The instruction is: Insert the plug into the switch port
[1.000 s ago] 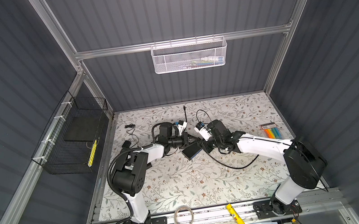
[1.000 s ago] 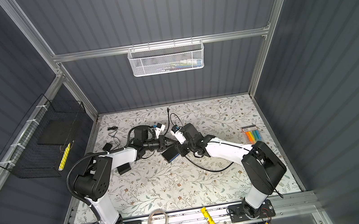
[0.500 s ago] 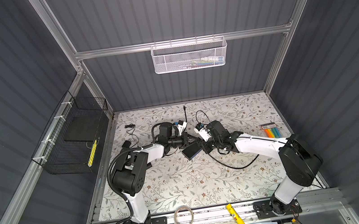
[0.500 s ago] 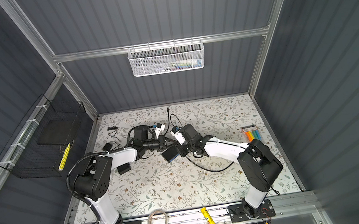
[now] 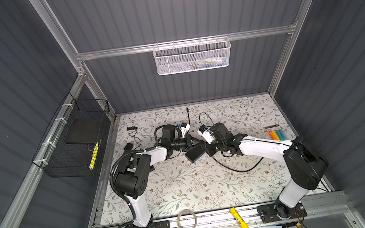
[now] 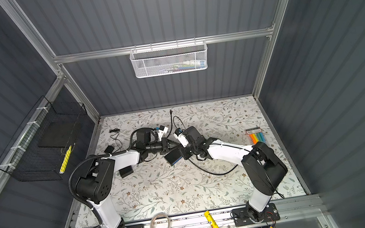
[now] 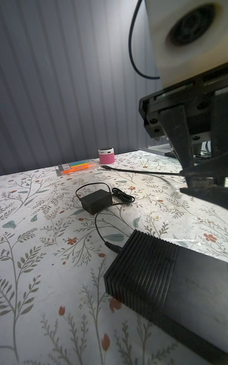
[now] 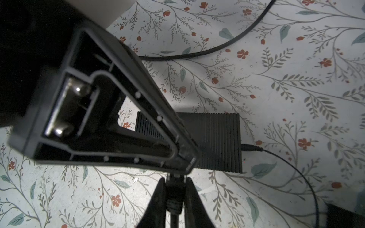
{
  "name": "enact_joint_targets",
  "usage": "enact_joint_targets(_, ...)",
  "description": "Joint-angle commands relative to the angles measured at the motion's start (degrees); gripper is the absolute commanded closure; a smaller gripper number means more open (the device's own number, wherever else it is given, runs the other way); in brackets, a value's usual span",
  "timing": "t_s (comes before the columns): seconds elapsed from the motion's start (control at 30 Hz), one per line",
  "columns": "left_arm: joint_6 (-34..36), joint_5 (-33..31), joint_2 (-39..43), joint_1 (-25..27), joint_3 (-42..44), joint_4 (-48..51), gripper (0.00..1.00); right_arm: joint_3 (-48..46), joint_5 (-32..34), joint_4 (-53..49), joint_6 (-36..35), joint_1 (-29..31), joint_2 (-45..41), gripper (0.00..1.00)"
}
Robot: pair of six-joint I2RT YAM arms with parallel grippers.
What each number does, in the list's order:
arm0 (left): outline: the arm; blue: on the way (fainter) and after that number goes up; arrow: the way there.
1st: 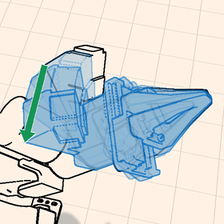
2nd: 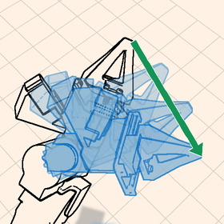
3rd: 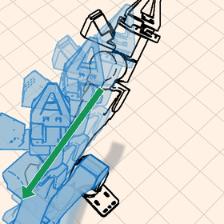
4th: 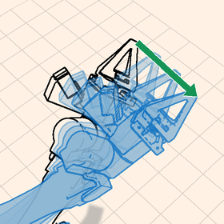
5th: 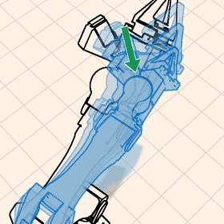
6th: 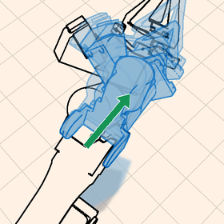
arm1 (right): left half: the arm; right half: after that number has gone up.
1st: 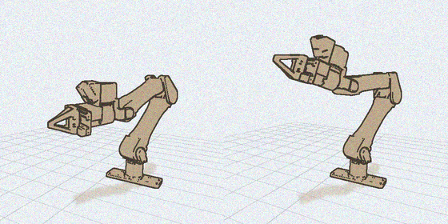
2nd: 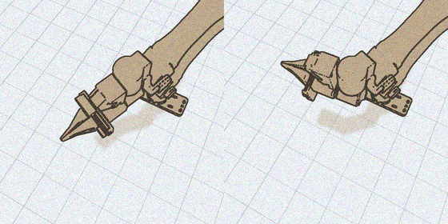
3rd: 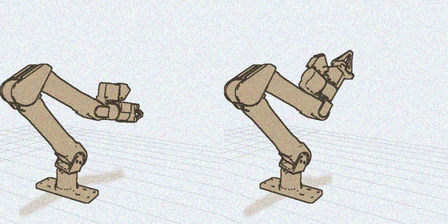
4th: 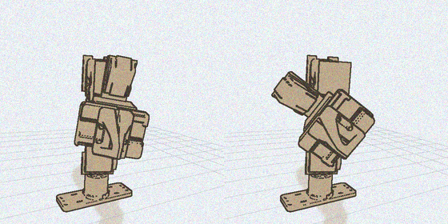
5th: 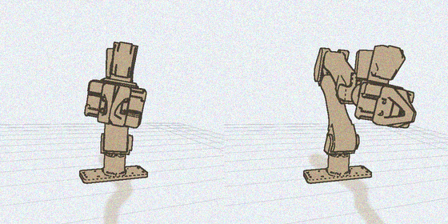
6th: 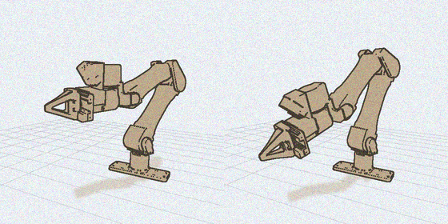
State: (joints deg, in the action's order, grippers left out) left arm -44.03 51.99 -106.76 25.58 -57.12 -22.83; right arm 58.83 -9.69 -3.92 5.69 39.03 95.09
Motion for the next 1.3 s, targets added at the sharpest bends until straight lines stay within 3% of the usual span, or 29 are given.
enact_joint_targets(0.0, -0.35, 1.15, -0.90, 0.26, 0.52, -0.64, 1.00, 0.66, -0.50, 1.03, 0.64, -0.17, -0.58, 0.80)
enact_joint_targets(0.17, -0.47, 1.22, -1.01, 0.26, 0.53, -0.87, 1.00, 0.67, -0.41, 1.00, 0.63, -0.15, -0.71, 0.77)
enact_joint_targets(0.6, -1.12, 1.34, -1.47, 0.26, 0.96, -1.93, 1.00, 0.50, -0.02, 1.11, 0.83, -0.18, -0.87, 0.85)
enact_joint_targets(0.8, -1.15, 1.45, -1.30, 0.26, 0.86, -2.04, 1.00, 0.45, -0.46, 0.94, 0.96, -0.18, 0.30, 0.79)
enact_joint_targets(1.27, -1.41, 1.63, -1.31, 0.26, 0.78, -2.22, 1.00, 0.06, -0.18, 1.62, 1.11, -0.22, 1.39, 0.82)
